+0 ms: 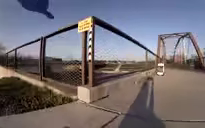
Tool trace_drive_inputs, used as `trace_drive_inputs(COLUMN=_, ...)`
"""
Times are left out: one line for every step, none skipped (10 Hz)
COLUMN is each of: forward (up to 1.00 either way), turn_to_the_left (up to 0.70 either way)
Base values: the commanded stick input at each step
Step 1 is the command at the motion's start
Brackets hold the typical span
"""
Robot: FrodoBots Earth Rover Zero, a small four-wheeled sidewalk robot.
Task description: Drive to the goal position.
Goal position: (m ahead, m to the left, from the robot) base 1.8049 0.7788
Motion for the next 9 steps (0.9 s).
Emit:
trace_drive_inputs(forward=0.32, turn_to_the_left=-0.20)
trace_drive_inputs(forward=0.45, turn_to_the_left=0.00)
trace_drive_inputs(forward=0.45, turn_to_the_left=0.00)
trace_drive_inputs(forward=0.45, turn_to_the_left=0.00)
trace_drive_inputs(forward=0.45, turn_to_the_left=0.00)
trace_drive_inputs(forward=0.45, turn_to_the_left=0.00)
trace_drive_inputs(forward=0.45, turn_to_the_left=0.00)
trace_drive_inputs(forward=0.45, turn_to_the_left=0.00)
trace_drive_inputs(forward=0.45, turn_to_the_left=0.00)
